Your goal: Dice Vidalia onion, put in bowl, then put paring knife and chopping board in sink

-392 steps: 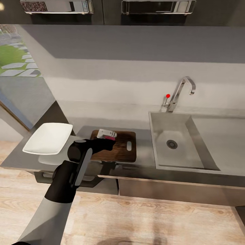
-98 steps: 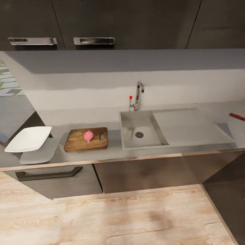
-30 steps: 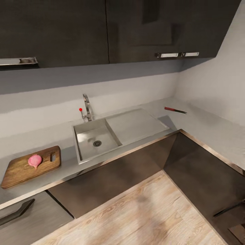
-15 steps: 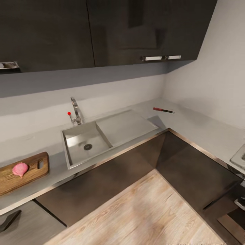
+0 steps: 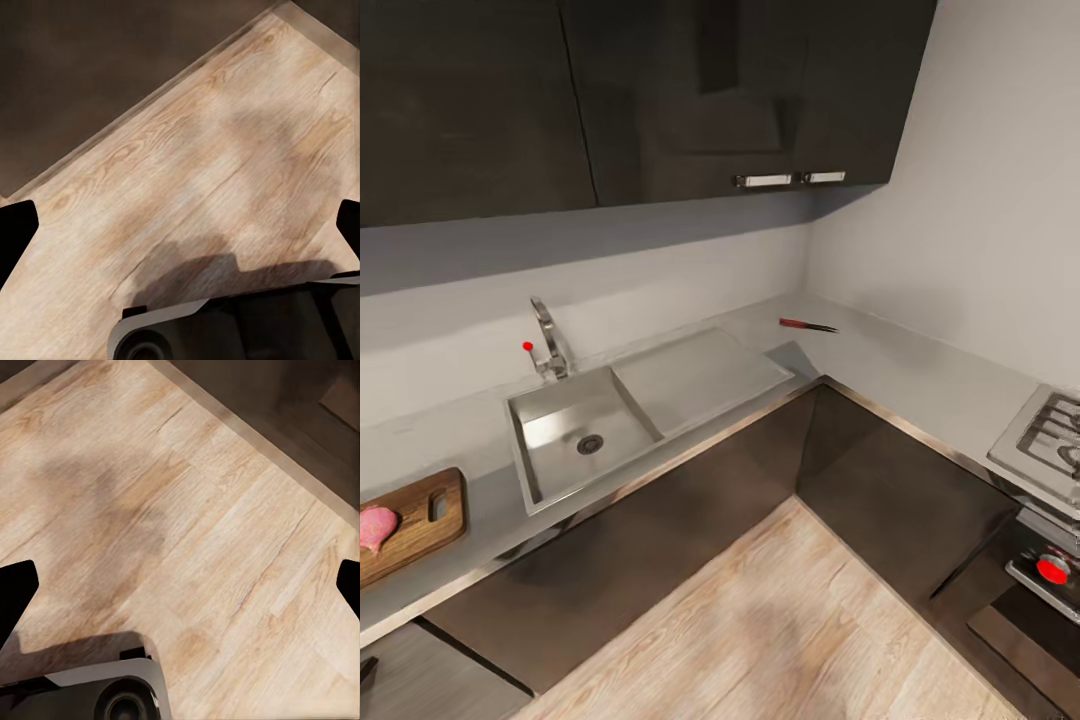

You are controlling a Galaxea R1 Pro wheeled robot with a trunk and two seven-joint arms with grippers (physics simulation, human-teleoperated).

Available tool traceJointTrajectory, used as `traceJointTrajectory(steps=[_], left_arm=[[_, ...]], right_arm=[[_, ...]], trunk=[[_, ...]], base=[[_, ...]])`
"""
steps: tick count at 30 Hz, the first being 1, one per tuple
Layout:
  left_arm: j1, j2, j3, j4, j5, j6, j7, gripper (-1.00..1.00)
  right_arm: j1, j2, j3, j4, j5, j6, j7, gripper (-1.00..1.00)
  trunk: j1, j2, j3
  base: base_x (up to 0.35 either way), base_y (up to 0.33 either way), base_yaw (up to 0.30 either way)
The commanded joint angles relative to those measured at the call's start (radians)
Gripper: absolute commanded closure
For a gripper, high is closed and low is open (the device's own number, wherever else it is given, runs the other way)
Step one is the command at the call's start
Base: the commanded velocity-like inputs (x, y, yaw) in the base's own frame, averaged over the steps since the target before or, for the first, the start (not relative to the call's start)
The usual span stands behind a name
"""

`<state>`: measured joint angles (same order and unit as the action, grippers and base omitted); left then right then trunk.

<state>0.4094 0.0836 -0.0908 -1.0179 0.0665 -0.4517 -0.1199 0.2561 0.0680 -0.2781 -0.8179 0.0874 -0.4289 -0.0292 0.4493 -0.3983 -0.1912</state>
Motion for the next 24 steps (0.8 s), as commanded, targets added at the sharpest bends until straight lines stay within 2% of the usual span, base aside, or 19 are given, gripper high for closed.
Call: traceJointTrajectory(steps=[1, 24], left_arm=[[0.0, 0.001, -0.001, -0.001, 0.007, -0.001, -0.004, -1.0], [0.0, 0.0, -0.001, 0.003, 0.006, -0.001, -0.005, -1.0]], right_arm=[[0.0, 0.001, -0.003, -0.001, 0.009, -0.001, -0.003, -1.0], [0.0, 0.001, -0.003, -0.001, 0.009, -0.001, -0.003, -1.0]], trunk=[[0.001, -0.002, 0.0], [0.001, -0.002, 0.029]], base=[[0.0, 0.0, -0.197], [0.0, 0.0, -0.197]])
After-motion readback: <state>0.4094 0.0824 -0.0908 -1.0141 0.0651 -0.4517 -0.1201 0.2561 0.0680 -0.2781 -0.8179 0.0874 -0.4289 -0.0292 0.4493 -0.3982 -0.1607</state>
